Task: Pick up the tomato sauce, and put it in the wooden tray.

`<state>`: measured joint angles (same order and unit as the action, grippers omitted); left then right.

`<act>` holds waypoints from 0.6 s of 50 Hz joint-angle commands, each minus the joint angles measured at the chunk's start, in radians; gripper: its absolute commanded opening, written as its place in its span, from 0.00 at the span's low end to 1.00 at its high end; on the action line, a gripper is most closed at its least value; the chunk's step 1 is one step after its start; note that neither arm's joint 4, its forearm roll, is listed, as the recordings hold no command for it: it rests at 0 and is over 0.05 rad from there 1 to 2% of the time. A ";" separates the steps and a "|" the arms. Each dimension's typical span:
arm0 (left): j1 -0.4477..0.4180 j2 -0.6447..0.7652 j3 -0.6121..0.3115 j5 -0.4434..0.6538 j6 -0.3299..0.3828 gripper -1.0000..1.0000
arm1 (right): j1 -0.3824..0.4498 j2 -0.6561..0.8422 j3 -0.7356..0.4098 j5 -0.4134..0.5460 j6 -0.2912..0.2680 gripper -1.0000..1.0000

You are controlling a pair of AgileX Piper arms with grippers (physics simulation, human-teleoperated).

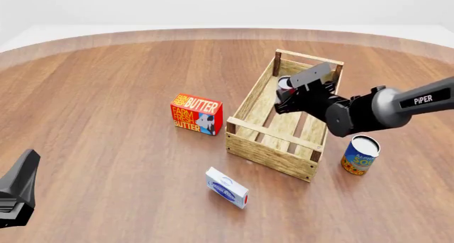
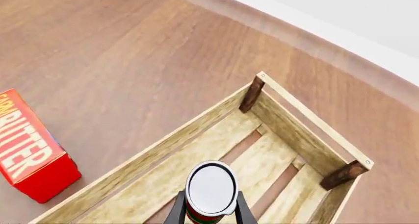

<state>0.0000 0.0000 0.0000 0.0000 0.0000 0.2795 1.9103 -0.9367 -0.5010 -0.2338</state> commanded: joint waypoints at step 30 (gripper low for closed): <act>0.000 0.000 0.000 0.000 0.000 1.00 | -0.006 0.022 -0.020 0.020 0.025 1.00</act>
<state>0.0000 0.0000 0.0000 0.0000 0.0000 0.2755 1.9332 -0.9506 -0.4876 -0.2234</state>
